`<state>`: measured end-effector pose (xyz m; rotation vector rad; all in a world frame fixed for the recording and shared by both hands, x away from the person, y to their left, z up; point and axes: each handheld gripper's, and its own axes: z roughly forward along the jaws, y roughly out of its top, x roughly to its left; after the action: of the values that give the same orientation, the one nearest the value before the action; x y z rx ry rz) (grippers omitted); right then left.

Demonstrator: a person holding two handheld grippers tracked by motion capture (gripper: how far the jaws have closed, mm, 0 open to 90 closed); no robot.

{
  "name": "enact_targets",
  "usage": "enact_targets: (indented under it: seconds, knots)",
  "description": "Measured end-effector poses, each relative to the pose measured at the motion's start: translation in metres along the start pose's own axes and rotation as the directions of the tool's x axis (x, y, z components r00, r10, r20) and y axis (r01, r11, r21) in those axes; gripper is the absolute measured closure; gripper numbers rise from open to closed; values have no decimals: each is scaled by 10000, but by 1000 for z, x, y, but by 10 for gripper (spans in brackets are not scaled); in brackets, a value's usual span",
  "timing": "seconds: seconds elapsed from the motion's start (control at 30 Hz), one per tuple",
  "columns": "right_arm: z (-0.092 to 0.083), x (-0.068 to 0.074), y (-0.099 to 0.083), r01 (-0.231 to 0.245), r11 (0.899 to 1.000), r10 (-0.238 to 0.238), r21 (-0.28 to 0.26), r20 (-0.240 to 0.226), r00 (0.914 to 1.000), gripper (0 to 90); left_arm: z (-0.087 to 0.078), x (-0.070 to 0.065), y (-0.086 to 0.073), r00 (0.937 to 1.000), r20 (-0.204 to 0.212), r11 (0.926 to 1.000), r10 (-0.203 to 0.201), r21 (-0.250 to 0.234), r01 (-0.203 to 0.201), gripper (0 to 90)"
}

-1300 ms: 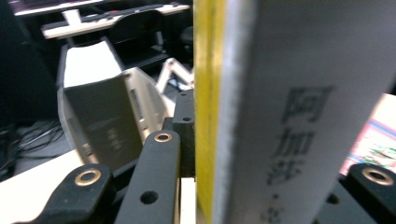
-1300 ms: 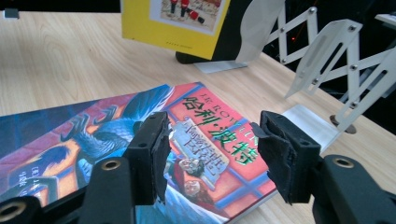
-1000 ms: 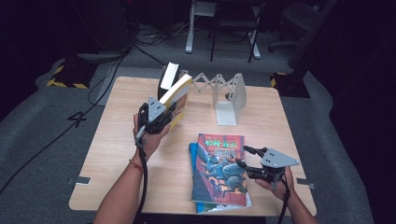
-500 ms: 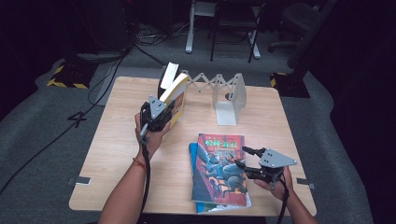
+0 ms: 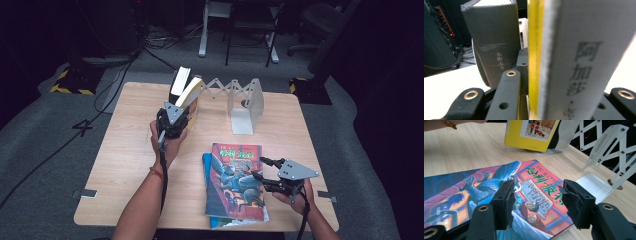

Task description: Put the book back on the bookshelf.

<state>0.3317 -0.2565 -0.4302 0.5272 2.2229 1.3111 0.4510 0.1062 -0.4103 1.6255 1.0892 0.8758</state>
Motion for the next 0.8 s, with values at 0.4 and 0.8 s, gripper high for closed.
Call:
enact_targets:
  seconds: [0.4, 0.8]
  knots:
    - [0, 0, 0, 100, 9999, -100, -37, 33, 9999, 444, 7, -1, -9, 9972, -419, 9981, -615, -111, 611, 749]
    - [2, 2, -1, 130, 9998, -130, 121, -42, 9999, 439, 10, -3, -18, 9969, -470, 9977, -629, -270, 617, 739]
